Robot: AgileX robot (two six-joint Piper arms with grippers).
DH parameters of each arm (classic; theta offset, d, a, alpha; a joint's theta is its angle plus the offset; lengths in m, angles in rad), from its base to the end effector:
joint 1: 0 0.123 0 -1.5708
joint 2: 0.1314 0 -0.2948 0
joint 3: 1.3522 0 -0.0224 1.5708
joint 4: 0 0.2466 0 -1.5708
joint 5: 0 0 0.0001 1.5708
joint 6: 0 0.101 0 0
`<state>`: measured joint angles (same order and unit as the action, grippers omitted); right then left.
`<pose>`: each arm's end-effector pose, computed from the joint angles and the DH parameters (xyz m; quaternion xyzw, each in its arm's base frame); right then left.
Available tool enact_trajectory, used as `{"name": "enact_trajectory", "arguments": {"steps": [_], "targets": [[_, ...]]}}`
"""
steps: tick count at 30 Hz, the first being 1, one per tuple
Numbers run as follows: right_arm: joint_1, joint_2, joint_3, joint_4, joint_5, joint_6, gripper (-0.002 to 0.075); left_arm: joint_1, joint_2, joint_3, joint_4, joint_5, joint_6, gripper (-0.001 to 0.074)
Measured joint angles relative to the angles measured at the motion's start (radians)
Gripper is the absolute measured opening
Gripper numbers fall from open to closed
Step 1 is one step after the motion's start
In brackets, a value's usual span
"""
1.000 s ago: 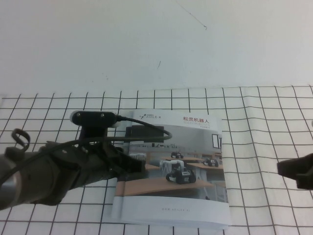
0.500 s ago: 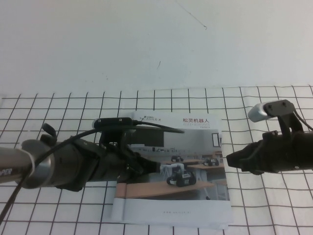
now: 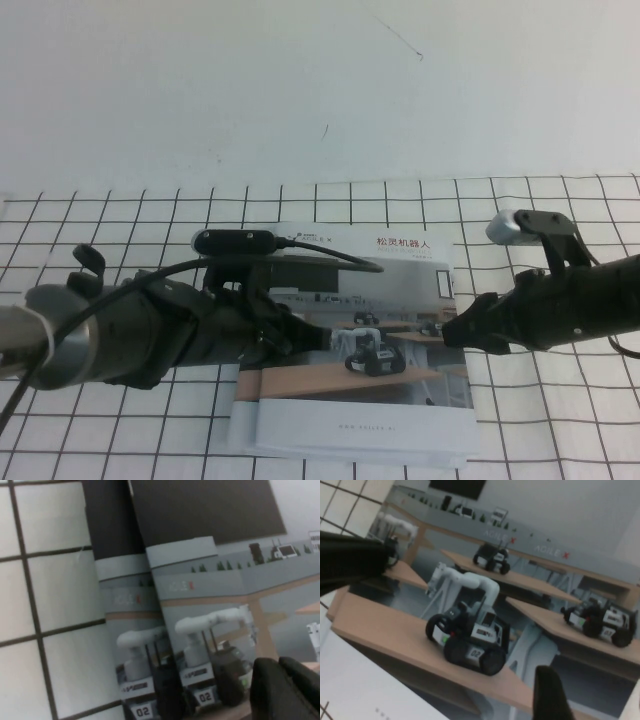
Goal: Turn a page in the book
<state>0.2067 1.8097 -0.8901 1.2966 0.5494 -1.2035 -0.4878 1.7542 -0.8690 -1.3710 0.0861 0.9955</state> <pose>0.3190 0.1189 0.1572 -0.1465 0.9173 0.2824 0.2393 0.3038 -0.1709 0.1691 0.0680 0.9263 -0.1897 0.3184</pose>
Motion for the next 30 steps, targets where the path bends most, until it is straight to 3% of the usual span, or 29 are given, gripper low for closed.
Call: {"name": "enact_trajectory", "arguments": {"steps": [13,24,30], "targets": [[0.000,0.082,-0.008,-0.007,0.004,0.022,0.0373,0.005,-0.007,0.001,0.098,0.043,0.000,-0.0003],[0.000,0.082,-0.008,-0.009,0.007,0.022,0.0373,0.107,-0.007,0.001,0.113,0.103,-0.032,-0.0002],[0.000,0.104,-0.008,-0.009,0.032,0.024,0.0373,0.112,-0.007,0.001,0.114,0.127,-0.043,-0.0002]]}}
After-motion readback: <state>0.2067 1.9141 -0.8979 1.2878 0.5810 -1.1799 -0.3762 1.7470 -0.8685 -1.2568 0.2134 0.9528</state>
